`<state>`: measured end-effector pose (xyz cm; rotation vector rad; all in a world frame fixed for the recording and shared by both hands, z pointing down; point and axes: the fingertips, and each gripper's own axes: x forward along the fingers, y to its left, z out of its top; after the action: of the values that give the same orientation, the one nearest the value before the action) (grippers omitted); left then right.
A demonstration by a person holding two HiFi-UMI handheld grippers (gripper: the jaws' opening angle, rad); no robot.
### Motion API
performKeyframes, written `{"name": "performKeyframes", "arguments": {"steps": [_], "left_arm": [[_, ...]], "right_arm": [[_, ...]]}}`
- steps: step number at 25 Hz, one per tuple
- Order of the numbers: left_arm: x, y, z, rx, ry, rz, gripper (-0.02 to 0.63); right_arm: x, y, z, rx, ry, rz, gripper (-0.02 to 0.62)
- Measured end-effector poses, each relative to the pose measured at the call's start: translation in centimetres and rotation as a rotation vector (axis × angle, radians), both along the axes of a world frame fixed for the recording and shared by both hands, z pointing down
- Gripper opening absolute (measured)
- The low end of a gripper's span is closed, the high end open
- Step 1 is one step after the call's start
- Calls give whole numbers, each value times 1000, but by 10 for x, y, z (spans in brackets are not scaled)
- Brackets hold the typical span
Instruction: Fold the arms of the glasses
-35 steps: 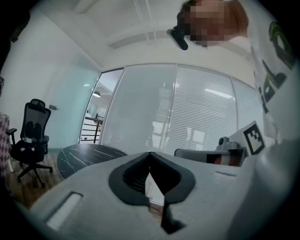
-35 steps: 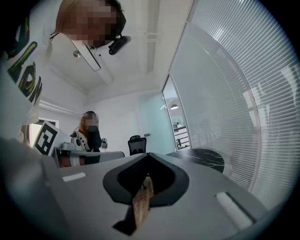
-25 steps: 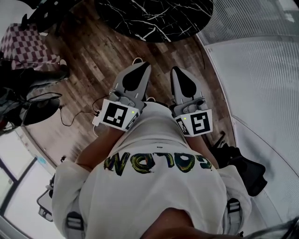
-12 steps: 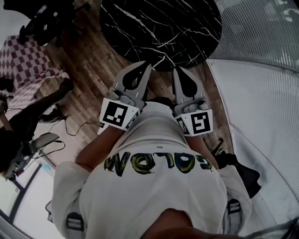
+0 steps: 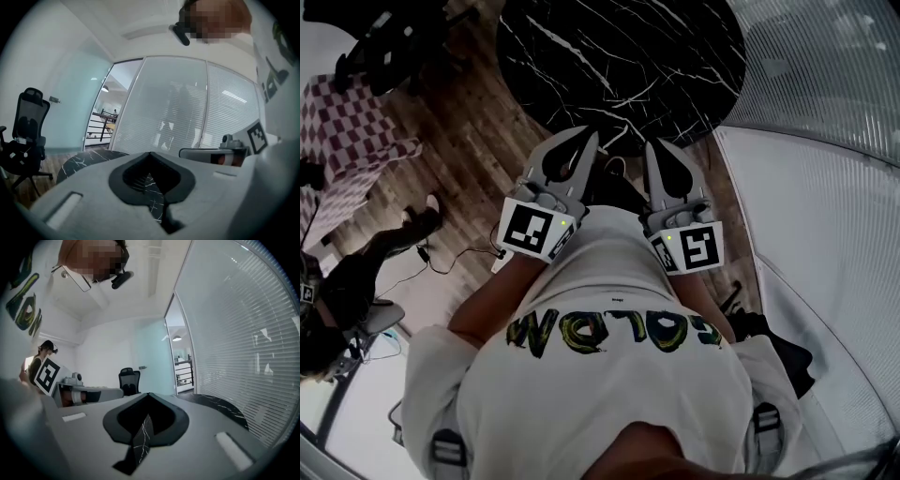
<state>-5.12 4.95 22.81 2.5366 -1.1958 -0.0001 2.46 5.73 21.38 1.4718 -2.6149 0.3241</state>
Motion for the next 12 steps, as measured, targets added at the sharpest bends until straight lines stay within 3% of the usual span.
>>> {"name": "performKeyframes", "arguments": {"steps": [12], "left_arm": [[15,-30,40,-94,-64,-9,2]], "right_arm": [[33,-33,51,-174,56,-8,22]]}}
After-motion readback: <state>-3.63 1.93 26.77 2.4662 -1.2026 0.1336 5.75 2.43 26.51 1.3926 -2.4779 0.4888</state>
